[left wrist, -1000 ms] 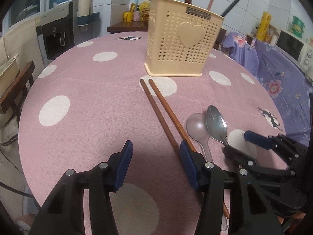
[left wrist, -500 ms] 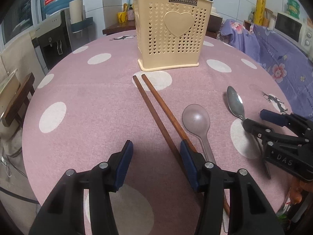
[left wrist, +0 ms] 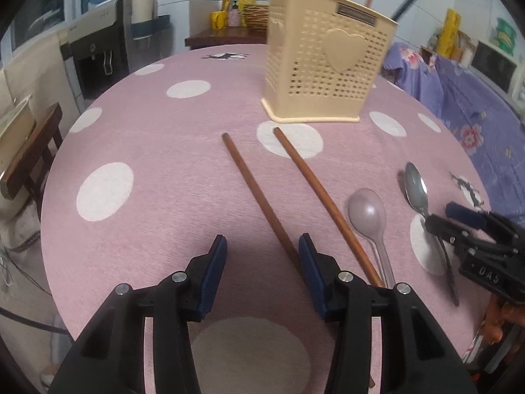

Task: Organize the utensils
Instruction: 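Close the left tool on a wooden chopstick while the right tool grasps the metal spoon, then lift the chopstick and the metal spoon over the beige basket with both tools, then open the left tool to drop the chopstick into the basket while the right tool holds the spoon above it, then grasp another brown wooden chopstick from the table with the left tool, then lower the chopstick into the basket with the left tool while the right tool lowers the metal spoon in, then open both tools and move them to the chopstick and clear plastic spoon on the table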

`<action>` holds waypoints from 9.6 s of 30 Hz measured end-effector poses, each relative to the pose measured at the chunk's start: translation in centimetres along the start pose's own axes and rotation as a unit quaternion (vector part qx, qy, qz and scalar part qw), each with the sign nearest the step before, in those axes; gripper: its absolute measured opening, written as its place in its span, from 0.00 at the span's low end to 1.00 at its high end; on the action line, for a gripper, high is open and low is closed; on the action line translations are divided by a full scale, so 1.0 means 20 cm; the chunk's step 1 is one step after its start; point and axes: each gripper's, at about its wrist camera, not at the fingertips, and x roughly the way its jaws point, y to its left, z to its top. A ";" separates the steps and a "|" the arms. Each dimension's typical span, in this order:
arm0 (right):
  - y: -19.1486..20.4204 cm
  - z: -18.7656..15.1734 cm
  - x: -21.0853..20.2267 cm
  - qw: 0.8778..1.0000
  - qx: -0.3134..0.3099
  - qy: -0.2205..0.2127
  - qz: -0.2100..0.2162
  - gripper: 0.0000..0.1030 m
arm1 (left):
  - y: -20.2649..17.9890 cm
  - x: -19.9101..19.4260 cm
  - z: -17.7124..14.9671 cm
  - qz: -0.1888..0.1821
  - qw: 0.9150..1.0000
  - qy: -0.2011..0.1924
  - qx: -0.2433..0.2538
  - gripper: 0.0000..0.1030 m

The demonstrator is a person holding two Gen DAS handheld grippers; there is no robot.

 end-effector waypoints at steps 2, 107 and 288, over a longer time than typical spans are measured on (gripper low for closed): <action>0.01 0.01 0.01 1.000 0.000 0.002 0.000 0.55 | 0.02 -0.01 0.00 -0.001 1.000 -0.004 -0.011 0.44; 0.08 0.53 -0.52 0.985 -0.039 -0.134 0.097 0.36 | 0.04 -0.63 0.61 -0.051 0.972 -0.229 -0.020 0.07; 0.19 0.01 -0.13 0.998 0.001 -0.031 0.063 0.57 | 0.18 -0.25 0.08 0.052 0.987 -0.133 -0.076 0.90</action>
